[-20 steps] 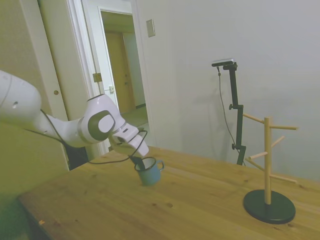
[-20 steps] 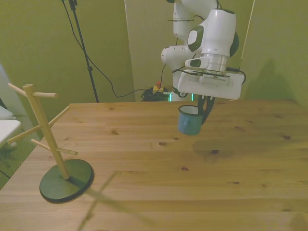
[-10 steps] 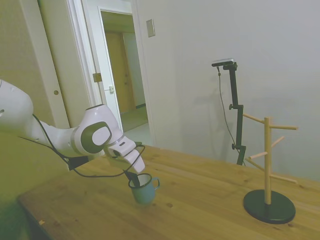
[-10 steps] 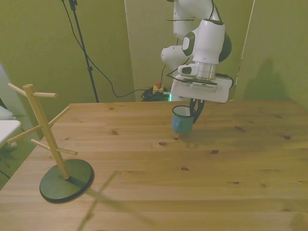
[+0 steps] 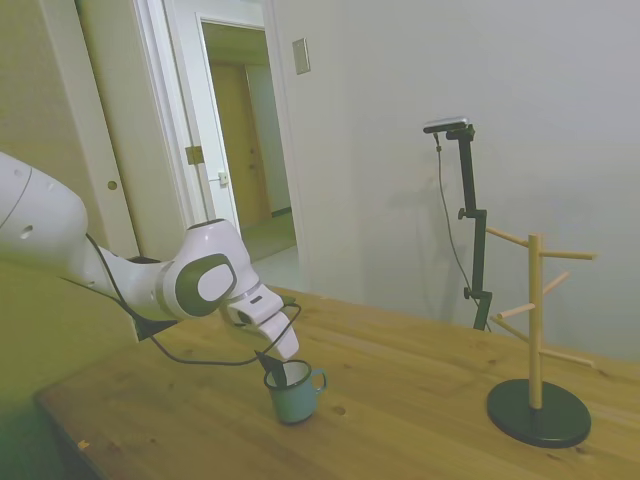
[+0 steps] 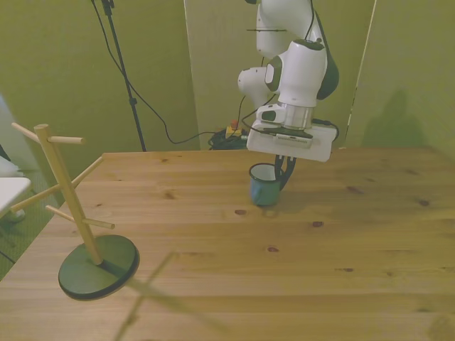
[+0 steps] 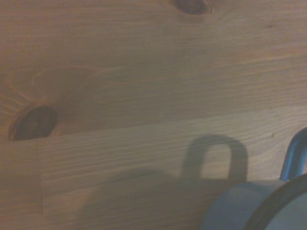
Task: Unload the mug
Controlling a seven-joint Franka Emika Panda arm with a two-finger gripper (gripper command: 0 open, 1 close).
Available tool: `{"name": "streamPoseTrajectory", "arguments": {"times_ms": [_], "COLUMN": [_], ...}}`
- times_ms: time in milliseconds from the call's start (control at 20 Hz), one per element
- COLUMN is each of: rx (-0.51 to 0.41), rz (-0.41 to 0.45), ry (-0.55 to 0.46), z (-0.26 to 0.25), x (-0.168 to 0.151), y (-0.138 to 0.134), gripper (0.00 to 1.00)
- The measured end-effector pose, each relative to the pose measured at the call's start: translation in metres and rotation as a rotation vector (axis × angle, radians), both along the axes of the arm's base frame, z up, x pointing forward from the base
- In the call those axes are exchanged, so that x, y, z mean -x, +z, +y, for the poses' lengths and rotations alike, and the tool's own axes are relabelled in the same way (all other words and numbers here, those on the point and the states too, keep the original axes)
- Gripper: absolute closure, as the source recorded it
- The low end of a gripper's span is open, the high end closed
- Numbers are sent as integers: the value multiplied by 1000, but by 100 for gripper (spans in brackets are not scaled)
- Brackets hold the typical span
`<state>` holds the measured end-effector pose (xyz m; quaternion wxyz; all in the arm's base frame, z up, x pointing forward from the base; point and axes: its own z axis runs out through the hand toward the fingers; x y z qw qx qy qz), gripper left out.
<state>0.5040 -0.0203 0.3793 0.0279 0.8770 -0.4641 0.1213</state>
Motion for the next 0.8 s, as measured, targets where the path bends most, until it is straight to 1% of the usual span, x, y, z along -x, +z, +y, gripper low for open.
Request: {"name": "streamPoseTrajectory", "arguments": {"times_ms": [750, 800], "rx": [-24, -24], "rz": [19, 20], "ry": [-22, -20], "z": [-6, -6], "x": [-4, -5], "y": [-5, -5], "gripper": [100, 0]}}
